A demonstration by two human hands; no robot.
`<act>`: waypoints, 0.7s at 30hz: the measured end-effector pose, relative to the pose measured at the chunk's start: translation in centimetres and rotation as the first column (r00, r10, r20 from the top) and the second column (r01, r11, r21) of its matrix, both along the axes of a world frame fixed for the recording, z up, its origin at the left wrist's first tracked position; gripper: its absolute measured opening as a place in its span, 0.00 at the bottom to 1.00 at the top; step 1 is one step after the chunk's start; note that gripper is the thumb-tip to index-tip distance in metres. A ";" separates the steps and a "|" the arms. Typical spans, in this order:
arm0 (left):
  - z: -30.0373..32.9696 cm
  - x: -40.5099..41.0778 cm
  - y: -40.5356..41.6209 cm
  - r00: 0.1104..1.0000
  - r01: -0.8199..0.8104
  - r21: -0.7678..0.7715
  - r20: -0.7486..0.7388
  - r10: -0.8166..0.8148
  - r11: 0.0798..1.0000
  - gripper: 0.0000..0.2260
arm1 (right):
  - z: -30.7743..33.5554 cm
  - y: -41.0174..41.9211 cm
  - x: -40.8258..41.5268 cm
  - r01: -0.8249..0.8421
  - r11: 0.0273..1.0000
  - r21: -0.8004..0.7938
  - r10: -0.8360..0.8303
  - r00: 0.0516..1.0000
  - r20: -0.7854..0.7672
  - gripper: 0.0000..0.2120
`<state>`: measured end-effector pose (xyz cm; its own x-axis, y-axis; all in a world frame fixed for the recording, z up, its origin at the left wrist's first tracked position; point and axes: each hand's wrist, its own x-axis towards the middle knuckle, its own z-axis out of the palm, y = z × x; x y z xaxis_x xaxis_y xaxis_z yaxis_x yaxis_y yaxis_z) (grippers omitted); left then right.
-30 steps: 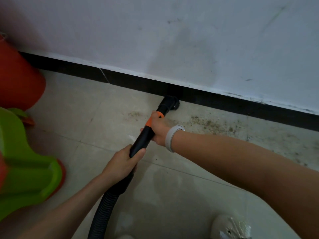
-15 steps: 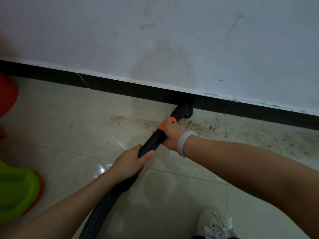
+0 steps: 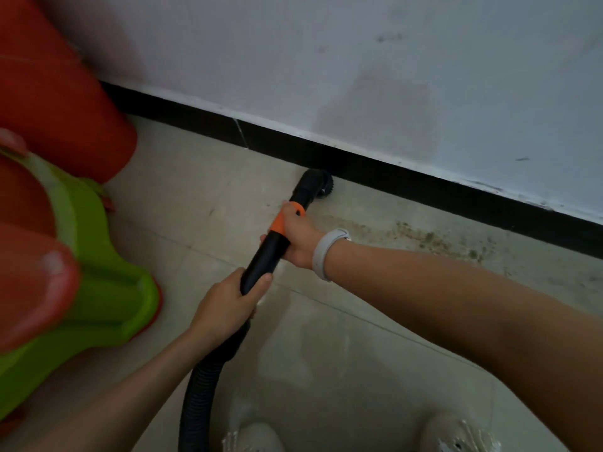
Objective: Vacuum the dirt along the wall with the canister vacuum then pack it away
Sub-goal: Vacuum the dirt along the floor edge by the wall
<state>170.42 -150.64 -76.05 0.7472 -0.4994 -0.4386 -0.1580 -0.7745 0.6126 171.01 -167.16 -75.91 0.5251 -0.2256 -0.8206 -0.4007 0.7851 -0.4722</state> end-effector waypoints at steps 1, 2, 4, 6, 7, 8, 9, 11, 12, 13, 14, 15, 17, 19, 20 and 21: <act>0.0 0.2 1.1 0.999 -0.041 0.004 0.001 0.041 0.999 0.16 | 0.0 1.2 0.8 -0.041 0.999 0.003 0.041 0.999 0.008 0.20; 0.0 0.4 2.2 0.997 -0.075 0.012 0.007 0.075 0.997 0.16 | 0.0 2.5 1.6 -0.081 0.997 0.006 0.081 0.997 0.016 0.20; 0.0 0.6 4.2 0.991 -0.132 0.028 0.017 0.132 0.991 0.15 | -0.1 5.0 3.0 -0.159 0.987 0.012 0.159 0.987 0.027 0.18; 0.0 0.6 5.5 0.980 -0.199 0.017 0.018 0.199 0.980 0.14 | -0.1 7.0 4.1 -0.217 0.976 0.016 0.216 0.975 0.054 0.16; 0.0 0.7 6.1 0.969 -0.248 -0.008 0.006 0.248 0.969 0.14 | -0.1 7.9 4.7 -0.237 0.971 0.016 0.235 0.970 0.067 0.16; 0.0 0.7 6.4 0.954 -0.301 -0.040 -0.018 0.300 0.953 0.14 | 0.0 8.5 5.2 -0.252 0.968 0.017 0.250 0.965 0.075 0.16; 0.1 0.8 6.7 0.938 -0.347 -0.066 -0.044 0.344 0.936 0.14 | -0.1 9.0 5.5 -0.264 0.964 0.020 0.262 0.962 0.081 0.16; 0.1 0.8 7.0 0.920 -0.389 -0.089 -0.075 0.384 0.917 0.14 | -0.5 9.5 5.9 -0.293 0.955 0.032 0.290 0.954 0.077 0.14; 0.0 0.8 7.1 0.920 -0.390 -0.090 -0.082 0.384 0.916 0.14 | -0.7 9.6 6.0 -0.307 0.951 0.037 0.304 0.950 0.069 0.14; 0.0 0.8 7.1 0.924 -0.380 -0.085 -0.082 0.374 0.921 0.15 | -1.1 9.7 6.0 -0.321 0.947 0.031 0.319 0.946 0.057 0.13; -0.1 0.8 7.2 0.931 -0.362 -0.077 -0.079 0.357 0.929 0.15 | -1.5 9.7 6.0 -0.339 0.941 0.013 0.338 0.940 0.038 0.13; -0.2 0.8 7.2 0.939 -0.340 -0.071 -0.073 0.335 0.938 0.16 | -1.8 9.6 6.0 -0.352 0.936 -0.006 0.352 0.936 0.018 0.14; -0.4 0.8 7.2 0.951 -0.306 -0.065 -0.070 0.302 0.950 0.15 | -2.2 9.5 6.0 -0.338 0.941 -0.020 0.338 0.941 0.000 0.14; -0.5 0.8 7.2 0.960 -0.276 -0.069 -0.074 0.271 0.959 0.15 | -2.4 9.3 6.0 -0.301 0.954 -0.022 0.301 0.954 -0.006 0.14; -0.6 0.8 7.2 0.963 -0.264 -0.070 -0.077 0.258 0.962 0.15 | -2.5 9.2 5.9 -0.291 0.956 -0.027 0.291 0.957 -0.016 0.14; -0.6 0.8 7.1 0.966 -0.251 -0.069 -0.082 0.246 0.965 0.15 | -2.5 9.1 5.8 -0.290 0.957 -0.035 0.289 0.957 -0.025 0.14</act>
